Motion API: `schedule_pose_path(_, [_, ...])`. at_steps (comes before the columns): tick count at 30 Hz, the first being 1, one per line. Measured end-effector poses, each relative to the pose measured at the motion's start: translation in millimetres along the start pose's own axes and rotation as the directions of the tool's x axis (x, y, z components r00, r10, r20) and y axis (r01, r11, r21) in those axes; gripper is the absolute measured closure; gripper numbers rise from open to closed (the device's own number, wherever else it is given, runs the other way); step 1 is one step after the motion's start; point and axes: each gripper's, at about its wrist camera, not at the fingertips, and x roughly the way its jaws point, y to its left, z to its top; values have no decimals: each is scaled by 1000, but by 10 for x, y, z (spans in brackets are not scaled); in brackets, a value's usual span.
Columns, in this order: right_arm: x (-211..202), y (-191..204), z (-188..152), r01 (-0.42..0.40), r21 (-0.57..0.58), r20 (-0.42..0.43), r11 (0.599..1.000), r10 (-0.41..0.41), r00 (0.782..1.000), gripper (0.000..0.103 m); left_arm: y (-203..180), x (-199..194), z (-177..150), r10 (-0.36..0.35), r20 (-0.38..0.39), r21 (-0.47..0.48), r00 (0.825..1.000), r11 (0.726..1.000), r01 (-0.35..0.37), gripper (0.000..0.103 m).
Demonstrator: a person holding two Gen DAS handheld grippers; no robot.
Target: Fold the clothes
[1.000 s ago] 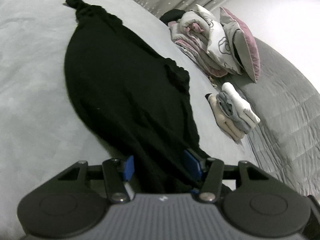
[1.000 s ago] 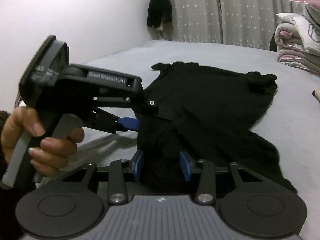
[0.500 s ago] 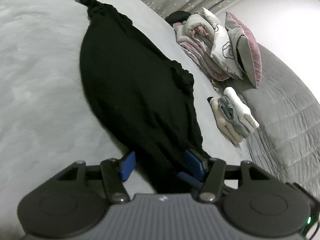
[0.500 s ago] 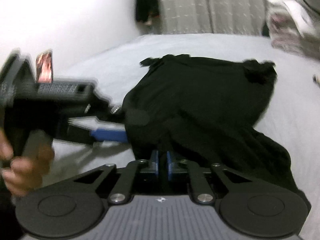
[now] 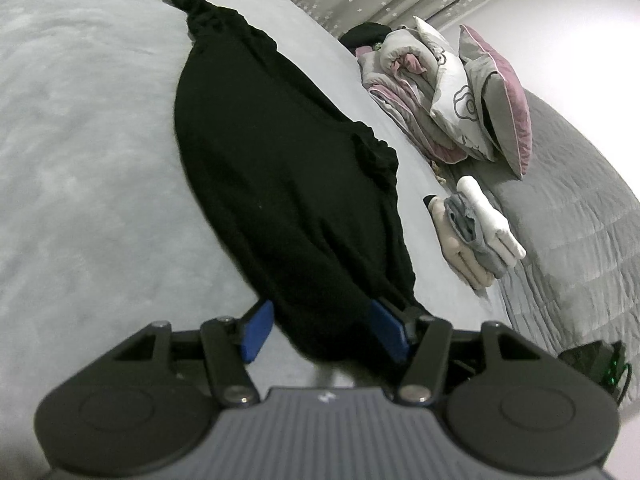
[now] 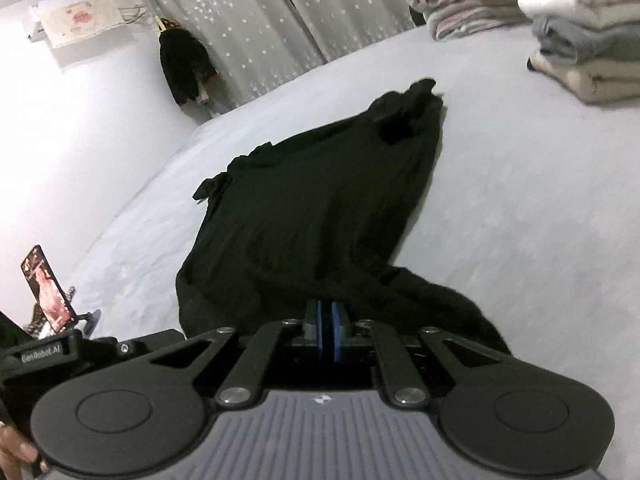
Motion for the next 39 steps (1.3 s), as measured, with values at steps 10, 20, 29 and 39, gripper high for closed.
schedule_pose_path(10, [-209, 328, -50, 1, -167, 90, 986, 14, 996, 63, 66, -74, 25, 13, 12, -24, 1000, 1000, -13, 45])
schedule_pose_path(20, [-119, 875, -287, -135, -445, -5, 886, 148, 989, 63, 169, -182, 108, 34, 45, -58, 998, 998, -31, 45])
schedule_pose_path(29, [168, 1031, -546, -164, -579, -144, 799, 98, 985, 64, 229, -217, 134, 42, 45, -70, 998, 997, -39, 45])
schedule_pose_path(39, [287, 926, -434, -141, -495, -145, 857, 78, 986, 96, 252, -227, 141, 42, 38, -85, 998, 996, -39, 45])
